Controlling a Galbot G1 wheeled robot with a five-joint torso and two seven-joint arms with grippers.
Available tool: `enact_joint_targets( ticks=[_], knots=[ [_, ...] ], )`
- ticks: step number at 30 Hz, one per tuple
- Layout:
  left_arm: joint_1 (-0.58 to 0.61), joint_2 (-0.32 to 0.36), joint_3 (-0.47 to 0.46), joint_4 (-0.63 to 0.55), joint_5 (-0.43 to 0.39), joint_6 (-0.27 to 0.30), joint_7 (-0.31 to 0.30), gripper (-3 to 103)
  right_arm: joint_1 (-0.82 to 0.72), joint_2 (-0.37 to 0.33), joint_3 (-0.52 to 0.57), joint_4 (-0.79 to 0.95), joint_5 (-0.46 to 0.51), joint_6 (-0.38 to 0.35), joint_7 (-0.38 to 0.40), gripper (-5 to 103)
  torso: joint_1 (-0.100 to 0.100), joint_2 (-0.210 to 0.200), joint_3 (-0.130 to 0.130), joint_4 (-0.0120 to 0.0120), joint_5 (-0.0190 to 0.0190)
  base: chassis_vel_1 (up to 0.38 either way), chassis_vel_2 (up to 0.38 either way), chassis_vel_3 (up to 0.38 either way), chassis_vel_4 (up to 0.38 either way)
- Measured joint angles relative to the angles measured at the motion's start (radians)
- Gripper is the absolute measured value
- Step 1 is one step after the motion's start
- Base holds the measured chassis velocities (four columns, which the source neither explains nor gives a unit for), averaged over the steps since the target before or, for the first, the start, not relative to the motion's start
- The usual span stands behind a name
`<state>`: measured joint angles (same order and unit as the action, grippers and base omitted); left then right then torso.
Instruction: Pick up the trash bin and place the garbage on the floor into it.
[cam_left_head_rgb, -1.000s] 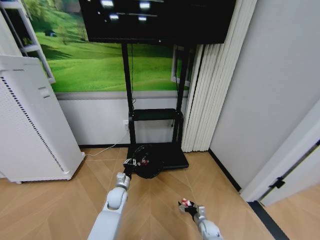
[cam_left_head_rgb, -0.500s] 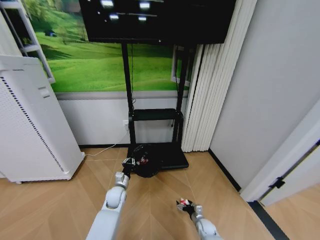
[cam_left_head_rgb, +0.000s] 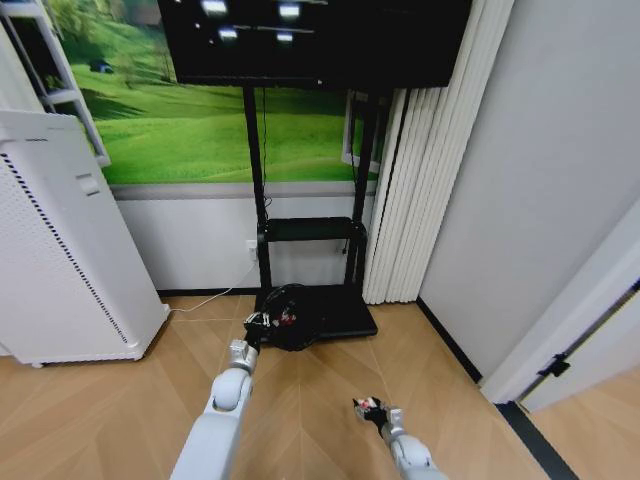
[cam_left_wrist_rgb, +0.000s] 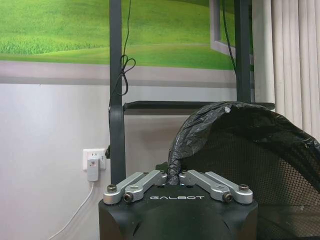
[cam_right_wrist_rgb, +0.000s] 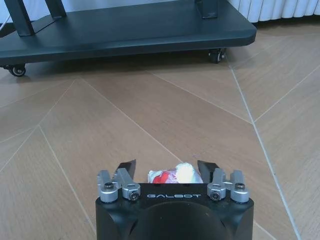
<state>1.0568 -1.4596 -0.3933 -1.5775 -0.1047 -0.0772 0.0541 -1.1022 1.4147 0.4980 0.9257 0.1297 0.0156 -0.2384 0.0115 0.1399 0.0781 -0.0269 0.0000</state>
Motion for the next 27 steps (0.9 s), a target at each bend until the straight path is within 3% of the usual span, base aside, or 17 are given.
enact_joint_targets(
  ticks=[2,4,6,7,21,27],
  knots=[
    [-0.002,0.000,0.001,0.002,0.000,0.000,0.000,3,0.000,-0.001,0.000,0.000,0.000,0.003,0.001,73,0.000,0.000,0.000,0.0001,0.0000,0.000,0.000,0.000,0.000],
    [-0.004,-0.003,0.002,0.008,0.001,-0.001,0.000,3,0.001,-0.004,0.001,0.002,0.001,0.004,0.002,89,0.000,0.000,0.000,0.0000,0.0001,0.000,0.000,0.000,0.000],
    [-0.005,-0.004,0.002,0.010,0.001,-0.002,0.000,3,0.001,-0.006,0.001,0.004,0.001,0.005,0.003,89,0.000,0.000,0.000,0.0000,0.0000,0.000,0.000,0.000,0.000],
    [-0.005,-0.006,0.003,0.011,0.002,-0.002,0.000,3,0.000,-0.009,0.001,0.007,0.001,0.005,0.003,98,0.000,0.000,0.000,0.0001,0.0000,0.000,0.000,0.000,0.000],
    [-0.010,-0.013,0.005,0.022,0.009,-0.008,0.002,3,-0.054,-0.022,0.001,0.063,0.103,-0.044,0.000,100,0.000,0.000,0.000,0.0000,0.0000,0.000,0.000,0.000,0.000],
    [-0.010,-0.012,0.004,0.023,0.009,-0.009,0.002,3,-0.031,-0.008,-0.002,0.035,0.099,-0.051,-0.002,100,0.000,0.000,0.000,0.0001,0.0000,0.000,0.000,0.000,0.000]
  ],
)
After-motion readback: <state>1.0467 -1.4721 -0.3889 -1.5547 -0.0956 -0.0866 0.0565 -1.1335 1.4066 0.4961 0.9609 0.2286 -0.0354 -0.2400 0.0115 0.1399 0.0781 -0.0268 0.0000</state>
